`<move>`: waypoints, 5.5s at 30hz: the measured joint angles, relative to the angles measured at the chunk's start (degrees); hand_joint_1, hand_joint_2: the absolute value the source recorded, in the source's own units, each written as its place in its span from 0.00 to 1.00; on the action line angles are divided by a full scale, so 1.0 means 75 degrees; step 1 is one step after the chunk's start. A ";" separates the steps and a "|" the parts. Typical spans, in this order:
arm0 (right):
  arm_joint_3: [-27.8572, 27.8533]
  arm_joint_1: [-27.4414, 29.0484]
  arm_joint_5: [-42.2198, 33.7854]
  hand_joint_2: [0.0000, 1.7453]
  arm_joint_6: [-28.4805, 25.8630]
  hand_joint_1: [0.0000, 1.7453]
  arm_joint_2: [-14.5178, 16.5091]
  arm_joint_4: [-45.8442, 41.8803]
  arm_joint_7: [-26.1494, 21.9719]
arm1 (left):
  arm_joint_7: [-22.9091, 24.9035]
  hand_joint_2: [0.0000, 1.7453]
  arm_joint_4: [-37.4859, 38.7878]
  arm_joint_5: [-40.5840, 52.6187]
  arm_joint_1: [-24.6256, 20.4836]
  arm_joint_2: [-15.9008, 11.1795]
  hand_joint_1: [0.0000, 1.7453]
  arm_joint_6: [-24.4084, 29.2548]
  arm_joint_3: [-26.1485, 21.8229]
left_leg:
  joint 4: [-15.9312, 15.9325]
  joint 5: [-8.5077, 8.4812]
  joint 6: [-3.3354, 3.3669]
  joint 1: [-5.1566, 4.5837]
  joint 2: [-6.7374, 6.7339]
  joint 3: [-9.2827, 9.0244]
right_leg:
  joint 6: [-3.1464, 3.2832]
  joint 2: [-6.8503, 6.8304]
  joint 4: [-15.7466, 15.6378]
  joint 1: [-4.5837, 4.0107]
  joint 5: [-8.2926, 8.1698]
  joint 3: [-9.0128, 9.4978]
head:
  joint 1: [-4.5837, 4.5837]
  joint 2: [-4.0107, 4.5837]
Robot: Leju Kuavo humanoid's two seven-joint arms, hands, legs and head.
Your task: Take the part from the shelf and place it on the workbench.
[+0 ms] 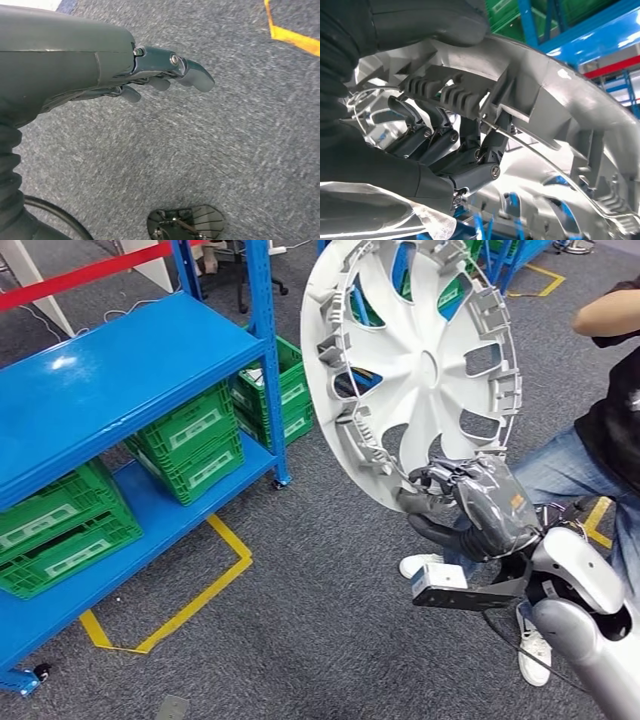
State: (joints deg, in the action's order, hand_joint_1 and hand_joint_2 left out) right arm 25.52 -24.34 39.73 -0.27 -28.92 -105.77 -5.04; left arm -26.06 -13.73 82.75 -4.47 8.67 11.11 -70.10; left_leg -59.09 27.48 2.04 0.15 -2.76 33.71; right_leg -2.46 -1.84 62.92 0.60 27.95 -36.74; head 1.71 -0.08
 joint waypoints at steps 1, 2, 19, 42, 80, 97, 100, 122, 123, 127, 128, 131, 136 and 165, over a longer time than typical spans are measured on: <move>0.0023 -0.0080 -0.0007 1.00 0.0010 1.00 -0.0001 0.0024 0.0007 | 0.0004 1.00 0.0000 0.0000 -0.0008 0.0009 0.00 0.0001 0.0001 | -0.0006 0.0005 -0.0024 -0.0020 -0.0045 0.0005 | 0.0045 -0.0113 -0.0395 -0.0036 -0.0098 0.0224 | -0.0005 0.0000; 0.0040 -0.0144 -0.0012 1.00 0.0015 1.00 -0.0002 0.0050 0.0009 | 0.0007 1.00 0.0000 0.0000 -0.0011 0.0017 0.00 0.0001 0.0001 | -0.0013 0.0007 -0.0051 -0.0036 -0.0093 0.0010 | 0.0083 -0.0185 -0.0600 -0.0070 -0.0119 0.0338 | -0.0007 0.0000; 0.0294 -0.0445 -0.0057 1.00 -0.0008 1.00 -0.0002 0.0262 0.0009 | 0.0077 1.00 0.0000 0.0003 0.0002 0.0018 0.00 -0.0007 0.0008 | -0.0088 -0.0039 -0.0172 0.0066 0.0839 0.0150 | 0.0138 0.0972 -0.0613 0.0011 -0.0230 0.0192 | -0.0063 0.0000; 0.0405 -0.0627 -0.0141 1.00 -0.0028 1.00 -0.0023 0.0262 0.0019 | 0.0109 1.00 0.0000 0.0011 -0.0022 0.0031 0.00 -0.0012 0.0058 | -0.2080 0.1028 -0.0291 0.0035 0.0297 0.0858 | 0.0344 0.0436 -0.0714 -0.0063 -0.0296 0.0264 | -0.0039 0.0002; 0.0366 -0.0465 -0.0293 1.00 -0.0127 1.00 -0.0028 0.0259 0.0079 | 0.0125 1.00 0.0000 -0.0068 0.0023 0.0026 0.00 -0.0015 0.0130 | -0.0100 0.0051 -0.0182 0.0074 0.0808 0.0021 | 0.0109 0.1011 -0.0590 -0.0002 -0.0367 0.0082 | -0.0011 -0.0001; 0.0130 -0.0335 -0.0332 1.00 -0.0212 1.00 -0.0076 0.0235 0.0074 | 0.0103 1.00 0.0000 -0.0103 0.0016 0.0038 0.00 -0.0013 0.0140 | -0.0056 0.0146 -0.0202 0.0001 -0.0260 -0.0090 | 0.0192 -0.0010 -0.0635 -0.0097 -0.0263 0.0191 | 0.0054 -0.0001; 0.0078 -0.0350 -0.0336 1.00 -0.0227 1.00 -0.0090 0.0204 0.0074 | 0.0095 1.00 0.0000 -0.0104 0.0016 0.0042 0.00 -0.0016 0.0148 | -0.0913 0.0668 -0.0279 0.0036 0.0172 0.0248 | 0.0313 0.0184 -0.0675 -0.0057 -0.0278 0.0234 | 0.0019 -0.0001; 0.0022 -0.0347 -0.0394 1.00 -0.0247 1.00 -0.0101 0.0195 0.0019 | 0.0100 1.00 -0.0001 -0.0090 0.0008 0.0041 0.00 -0.0037 0.0189 | 0.0083 -0.0027 -0.0039 0.0041 -0.0009 -0.0043 | -0.0117 0.0015 0.0105 0.0061 -0.0109 -0.0216 | 0.0059 -0.0001; 0.0022 -0.0348 -0.0396 1.00 -0.0247 1.00 -0.0101 0.0195 0.0017 | 0.0101 1.00 -0.0002 -0.0090 0.0007 0.0040 0.00 -0.0041 0.0189 | 0.0072 -0.0004 -0.0077 0.0026 -0.0061 -0.0057 | -0.0090 -0.0094 -0.0308 0.0043 -0.0219 0.0027 | 0.0056 -0.0001; 0.0018 -0.0342 -0.0404 1.00 -0.0249 1.00 -0.0101 0.0195 0.0016 | 0.0103 1.00 -0.0003 -0.0090 -0.0003 0.0039 0.00 -0.0042 0.0192 | 0.0042 0.0069 -0.0220 0.0006 -0.0240 -0.0119 | 0.0125 -0.0018 -0.0627 -0.0011 -0.0226 0.0208 | 0.0047 0.0001; 0.0014 -0.0347 -0.0404 1.00 -0.0250 1.00 -0.0101 0.0194 0.0017 | 0.0103 1.00 -0.0003 -0.0090 -0.0010 0.0039 0.00 -0.0042 0.0192 | -0.0035 0.0144 -0.0260 0.0026 -0.0165 -0.0109 | 0.0180 0.0045 -0.0632 -0.0004 -0.0228 0.0220 | 0.0039 0.0002; 0.0008 -0.0353 -0.0407 1.00 -0.0250 1.00 -0.0101 0.0192 0.0019 | 0.0103 1.00 -0.0003 -0.0091 -0.0006 0.0039 0.00 -0.0042 0.0195 | -0.1121 0.0733 -0.0312 0.0059 0.0214 0.0361 | 0.0303 0.0231 -0.0648 0.0007 -0.0225 0.0259 | -0.0001 0.0002; 0.0010 -0.0320 -0.0408 1.00 -0.0249 1.00 -0.0101 0.0192 0.0018 | 0.0106 1.00 -0.0003 -0.0093 0.0034 0.0036 0.00 -0.0042 0.0195 | -0.1554 0.0462 -0.0223 0.0051 0.0373 0.0721 | 0.0325 0.0662 -0.0629 -0.0030 -0.0213 0.0286 | -0.0010 0.0000; -0.0165 -0.0042 -0.0428 1.00 -0.0285 1.00 -0.0213 0.0050 0.0028 | 0.0123 1.00 -0.0009 -0.0067 0.0063 0.0063 0.00 -0.0065 0.0233 | -0.2138 0.0928 -0.0302 0.0066 0.0289 0.0926 | 0.0280 0.0488 -0.0623 0.0016 -0.0199 0.0277 | -0.0045 -0.0001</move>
State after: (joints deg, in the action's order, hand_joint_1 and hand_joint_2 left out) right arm 24.28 -24.65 36.52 -2.40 -30.52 -105.39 -4.83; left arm -25.14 -13.79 82.25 -4.00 9.14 10.62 -68.35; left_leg -75.13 34.44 -0.22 0.64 -0.60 40.65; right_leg -0.36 1.82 58.25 0.72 26.46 -34.67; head 1.37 -0.09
